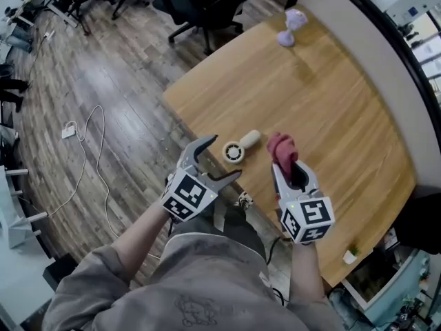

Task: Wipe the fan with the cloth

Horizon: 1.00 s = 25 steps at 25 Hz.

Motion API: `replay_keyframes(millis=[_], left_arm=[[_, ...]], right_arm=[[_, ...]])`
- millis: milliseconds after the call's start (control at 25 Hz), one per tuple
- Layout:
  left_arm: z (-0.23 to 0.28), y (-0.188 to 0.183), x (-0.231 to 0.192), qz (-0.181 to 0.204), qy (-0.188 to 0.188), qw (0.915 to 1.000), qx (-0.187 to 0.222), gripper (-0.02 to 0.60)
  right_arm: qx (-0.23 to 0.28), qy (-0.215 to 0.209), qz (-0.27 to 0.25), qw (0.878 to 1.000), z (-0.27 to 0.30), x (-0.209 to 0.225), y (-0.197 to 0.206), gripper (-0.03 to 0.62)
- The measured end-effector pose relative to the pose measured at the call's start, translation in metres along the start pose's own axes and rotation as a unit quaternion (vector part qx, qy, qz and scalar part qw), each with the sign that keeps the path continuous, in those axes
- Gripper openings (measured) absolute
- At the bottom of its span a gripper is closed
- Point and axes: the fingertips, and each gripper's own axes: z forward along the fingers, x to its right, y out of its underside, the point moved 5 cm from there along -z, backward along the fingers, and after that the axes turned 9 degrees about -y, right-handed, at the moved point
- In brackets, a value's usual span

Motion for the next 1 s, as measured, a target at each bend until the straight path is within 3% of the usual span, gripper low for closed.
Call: replay_keyframes(millis=[560,720,1000], left_arm=[[0.073,0.093,0.007,-0.022,0.040,0.9949,-0.090,0.423],[0.092,0.111,0.006,-0.063,0.041,0.9916,-0.105,0.423],[0.109,0.121,0.009,-0.025,0.059,0.9908,-0.120,0.396]], right_arm=[[-0.058,0.001,0.040,0.998,0.063,0.037,0.058,0.114],[-0.064,0.003,0.046,0.997,0.081,0.046,0.069,0.114],[-0.086,0.000,0.043,0.995,0.109,0.062,0.076,0.114]])
